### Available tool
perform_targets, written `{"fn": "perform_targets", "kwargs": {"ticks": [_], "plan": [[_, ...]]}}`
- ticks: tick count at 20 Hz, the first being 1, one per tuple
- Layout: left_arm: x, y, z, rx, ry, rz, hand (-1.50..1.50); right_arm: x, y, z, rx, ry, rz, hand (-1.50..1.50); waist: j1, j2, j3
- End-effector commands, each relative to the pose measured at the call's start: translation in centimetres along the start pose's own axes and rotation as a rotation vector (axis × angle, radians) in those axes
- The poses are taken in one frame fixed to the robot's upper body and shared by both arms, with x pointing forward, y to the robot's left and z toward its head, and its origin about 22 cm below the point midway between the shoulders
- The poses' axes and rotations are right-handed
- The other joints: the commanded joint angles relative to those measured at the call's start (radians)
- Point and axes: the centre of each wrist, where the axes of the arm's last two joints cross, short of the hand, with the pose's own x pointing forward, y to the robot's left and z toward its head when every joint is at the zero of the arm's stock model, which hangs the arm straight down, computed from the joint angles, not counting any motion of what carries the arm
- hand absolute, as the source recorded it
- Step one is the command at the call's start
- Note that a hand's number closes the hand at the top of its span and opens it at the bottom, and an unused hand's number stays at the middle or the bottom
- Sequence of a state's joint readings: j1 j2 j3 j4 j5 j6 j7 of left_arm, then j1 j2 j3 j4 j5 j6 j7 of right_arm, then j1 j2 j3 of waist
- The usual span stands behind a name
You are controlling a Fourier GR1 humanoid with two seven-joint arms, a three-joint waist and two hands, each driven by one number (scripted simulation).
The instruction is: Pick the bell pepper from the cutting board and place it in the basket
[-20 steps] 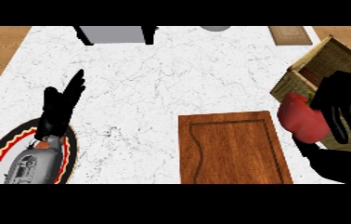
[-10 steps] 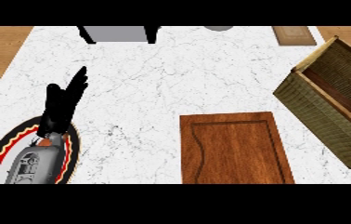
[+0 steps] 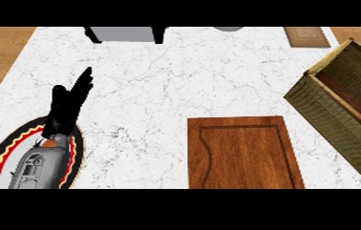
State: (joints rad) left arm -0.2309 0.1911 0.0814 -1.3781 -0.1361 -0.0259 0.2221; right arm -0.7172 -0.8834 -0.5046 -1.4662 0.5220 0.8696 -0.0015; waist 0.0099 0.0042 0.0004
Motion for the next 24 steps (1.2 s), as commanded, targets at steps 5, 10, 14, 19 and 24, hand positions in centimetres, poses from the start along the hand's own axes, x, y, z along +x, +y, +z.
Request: {"fn": "perform_targets", "kwargs": {"ticks": [5, 10, 14, 19, 24], "plan": [[0.6, 1.6, 0.5, 0.009, 0.008, -0.004, 0.00, -4.3, 5.7, -1.7, 0.073, 0.007, -0.068, 1.50, -0.004, -0.004, 0.000], [-0.9, 0.7, 0.0, -0.014, -0.006, 0.004, 0.00, -7.2, 7.8, -3.4, 0.147, 0.115, -0.219, -1.50, 0.001, 0.000, -0.001], [0.2, -0.5, 0.6, 0.001, 0.008, 0.006, 0.00, -8.3, 7.6, -3.1, 0.099, 0.071, -0.288, -1.50, -0.003, -0.003, 0.000], [0.0, -0.5, 0.5, -0.002, 0.017, 0.014, 0.00, -7.8, 8.8, -3.6, -0.073, 0.050, -0.413, -1.50, -0.008, -0.006, 0.000], [1.3, -0.8, 0.7, 0.008, 0.003, 0.007, 0.00, -11.6, 4.5, -0.6, -0.273, 0.111, -0.503, -1.50, -0.002, -0.004, 0.001]]}}
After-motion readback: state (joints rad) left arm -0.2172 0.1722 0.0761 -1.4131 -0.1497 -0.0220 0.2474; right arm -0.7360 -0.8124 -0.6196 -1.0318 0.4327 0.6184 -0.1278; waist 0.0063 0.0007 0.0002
